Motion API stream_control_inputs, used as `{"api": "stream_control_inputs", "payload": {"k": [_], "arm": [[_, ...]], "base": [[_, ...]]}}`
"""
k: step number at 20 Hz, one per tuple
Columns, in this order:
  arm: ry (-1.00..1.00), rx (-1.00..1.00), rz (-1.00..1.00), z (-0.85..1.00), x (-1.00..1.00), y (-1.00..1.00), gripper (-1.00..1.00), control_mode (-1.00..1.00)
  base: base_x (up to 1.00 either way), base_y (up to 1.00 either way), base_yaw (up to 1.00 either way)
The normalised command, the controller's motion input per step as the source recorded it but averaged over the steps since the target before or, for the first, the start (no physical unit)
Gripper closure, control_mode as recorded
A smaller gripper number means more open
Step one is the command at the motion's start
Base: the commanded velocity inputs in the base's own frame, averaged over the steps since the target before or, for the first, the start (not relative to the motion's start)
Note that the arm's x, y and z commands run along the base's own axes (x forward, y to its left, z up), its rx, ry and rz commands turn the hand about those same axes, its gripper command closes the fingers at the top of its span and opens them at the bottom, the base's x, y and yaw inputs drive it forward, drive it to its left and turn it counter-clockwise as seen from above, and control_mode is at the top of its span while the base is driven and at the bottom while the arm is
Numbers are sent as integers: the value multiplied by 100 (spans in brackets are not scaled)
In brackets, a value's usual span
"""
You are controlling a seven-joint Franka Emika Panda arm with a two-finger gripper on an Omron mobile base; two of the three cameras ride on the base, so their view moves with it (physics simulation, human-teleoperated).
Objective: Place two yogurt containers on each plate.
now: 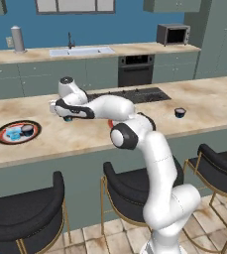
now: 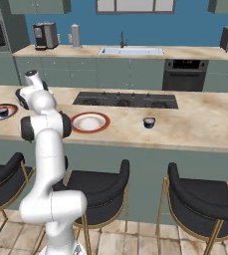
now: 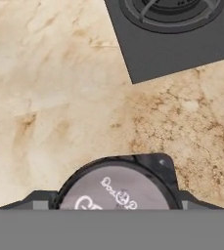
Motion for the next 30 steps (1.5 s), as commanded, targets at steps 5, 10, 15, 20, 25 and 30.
{"api": "stream_control_inputs", "payload": {"k": [5,10,15,20,25,30], "arm": [[2,0,0,-13,-1,0,100,-100],[-1,0,-1,-8,-72,-74,100,-100],[-15,5,-1,-49,-100,-83,100,-100],[-43,19,0,93,-95,-44,100,-100],[-31,16,0,41,-35,-83,100,-100],[-3,12,0,24,0,-96,100,-100]], "base": [[0,0,0],[0,0,0],[0,0,0],[0,0,0],[0,0,0],[0,0,0]]}}
